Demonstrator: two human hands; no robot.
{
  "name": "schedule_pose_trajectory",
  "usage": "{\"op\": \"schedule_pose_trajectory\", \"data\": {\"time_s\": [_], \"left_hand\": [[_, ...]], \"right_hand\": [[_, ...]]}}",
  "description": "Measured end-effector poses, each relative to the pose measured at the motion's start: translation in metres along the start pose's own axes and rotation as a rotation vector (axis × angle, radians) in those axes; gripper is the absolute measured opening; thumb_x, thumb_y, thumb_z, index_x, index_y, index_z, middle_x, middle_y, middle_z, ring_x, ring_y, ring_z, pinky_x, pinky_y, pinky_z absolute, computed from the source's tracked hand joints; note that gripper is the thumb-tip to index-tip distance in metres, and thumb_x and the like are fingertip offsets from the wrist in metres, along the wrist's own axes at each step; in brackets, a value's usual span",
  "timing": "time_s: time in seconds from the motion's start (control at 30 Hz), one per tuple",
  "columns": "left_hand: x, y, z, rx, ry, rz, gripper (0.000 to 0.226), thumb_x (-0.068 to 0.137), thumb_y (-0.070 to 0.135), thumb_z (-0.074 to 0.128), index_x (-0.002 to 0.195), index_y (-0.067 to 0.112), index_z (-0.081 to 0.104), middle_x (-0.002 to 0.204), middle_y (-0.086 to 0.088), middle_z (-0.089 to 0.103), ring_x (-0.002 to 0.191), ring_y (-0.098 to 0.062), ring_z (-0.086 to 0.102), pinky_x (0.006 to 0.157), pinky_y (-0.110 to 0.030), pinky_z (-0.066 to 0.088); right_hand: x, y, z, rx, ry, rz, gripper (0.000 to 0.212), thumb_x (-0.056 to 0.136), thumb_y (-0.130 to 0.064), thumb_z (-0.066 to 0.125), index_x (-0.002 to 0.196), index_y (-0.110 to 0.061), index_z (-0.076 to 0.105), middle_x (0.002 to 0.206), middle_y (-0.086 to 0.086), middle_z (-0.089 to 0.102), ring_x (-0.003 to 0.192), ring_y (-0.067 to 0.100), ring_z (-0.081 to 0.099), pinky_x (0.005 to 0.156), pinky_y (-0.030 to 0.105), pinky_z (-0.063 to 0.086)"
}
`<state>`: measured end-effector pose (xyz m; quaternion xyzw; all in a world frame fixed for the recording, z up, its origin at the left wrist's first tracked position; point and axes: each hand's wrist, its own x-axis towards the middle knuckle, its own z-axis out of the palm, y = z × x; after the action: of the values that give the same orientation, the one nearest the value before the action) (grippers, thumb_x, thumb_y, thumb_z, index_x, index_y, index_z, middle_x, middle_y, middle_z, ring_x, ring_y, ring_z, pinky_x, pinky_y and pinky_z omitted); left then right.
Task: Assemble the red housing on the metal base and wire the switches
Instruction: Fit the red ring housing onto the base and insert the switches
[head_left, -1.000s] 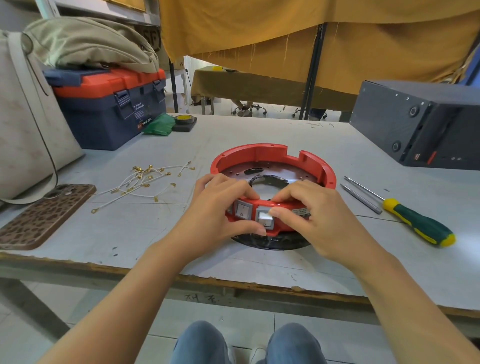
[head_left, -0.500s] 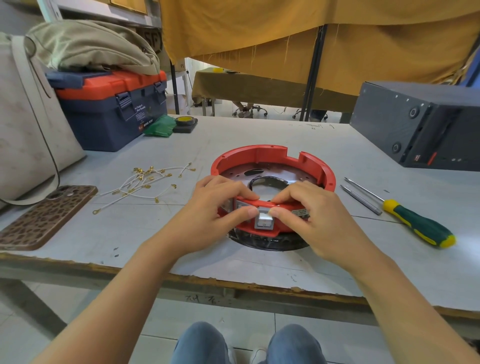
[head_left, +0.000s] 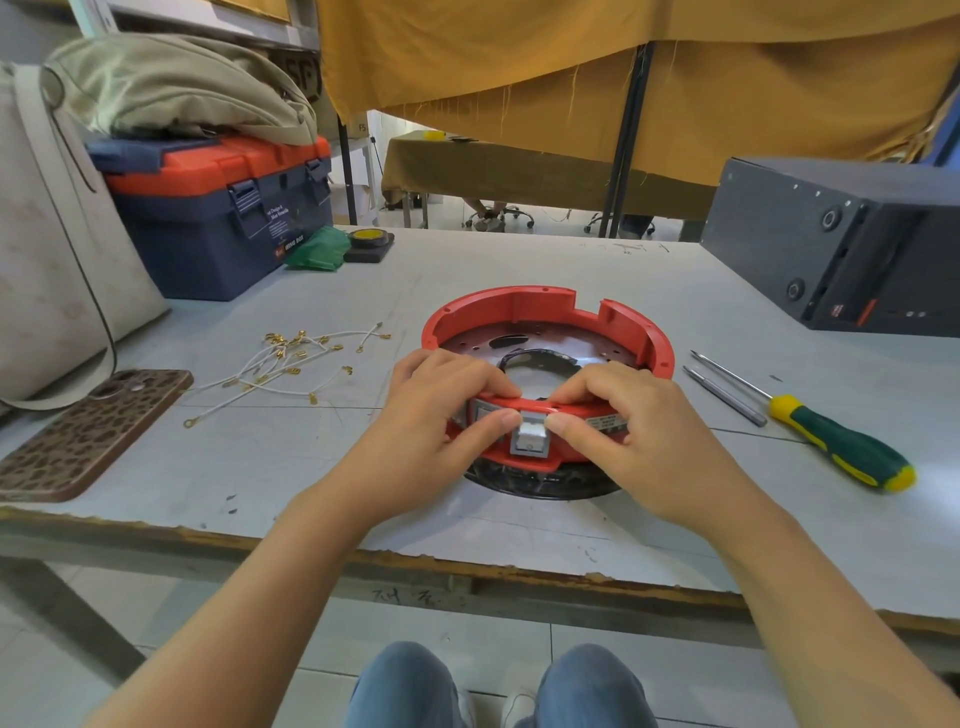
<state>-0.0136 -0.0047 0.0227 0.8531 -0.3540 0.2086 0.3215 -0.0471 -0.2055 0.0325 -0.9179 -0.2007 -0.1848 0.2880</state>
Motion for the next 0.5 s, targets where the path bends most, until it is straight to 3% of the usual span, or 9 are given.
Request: {"op": "schedule_pose_trajectory", "data": {"time_s": [0.37,0.5], "left_hand": [[-0.0006,0.0001,0.0047,0.009,0.011,-0.014,0.023,0.090,0.036,0.047,0.101,0.022,0.062,0.100,0.014,0.061,0.105,-0.004,0.046,0.105,-0.036,0.026],[-0.0029,-0.0028,0.0011,0.022,-0.018,0.007,0.026,0.089,0.039,0.049,0.107,0.025,0.060,0.107,0.016,0.059,0.110,0.000,0.042,0.106,-0.029,0.025]], "right_hand": [[-0.0007,0.0000,0.0009,0.030,0.030,-0.002,0.011,0.090,-0.030,0.058,0.094,-0.023,0.065,0.089,-0.014,0.062,0.089,0.006,0.055,0.082,0.026,0.044],[-0.0031,0.0005,0.0009,-0.008,0.000,-0.009,0.010,0.090,-0.031,0.057,0.098,-0.026,0.060,0.091,-0.020,0.058,0.094,0.000,0.048,0.082,0.017,0.037]]}}
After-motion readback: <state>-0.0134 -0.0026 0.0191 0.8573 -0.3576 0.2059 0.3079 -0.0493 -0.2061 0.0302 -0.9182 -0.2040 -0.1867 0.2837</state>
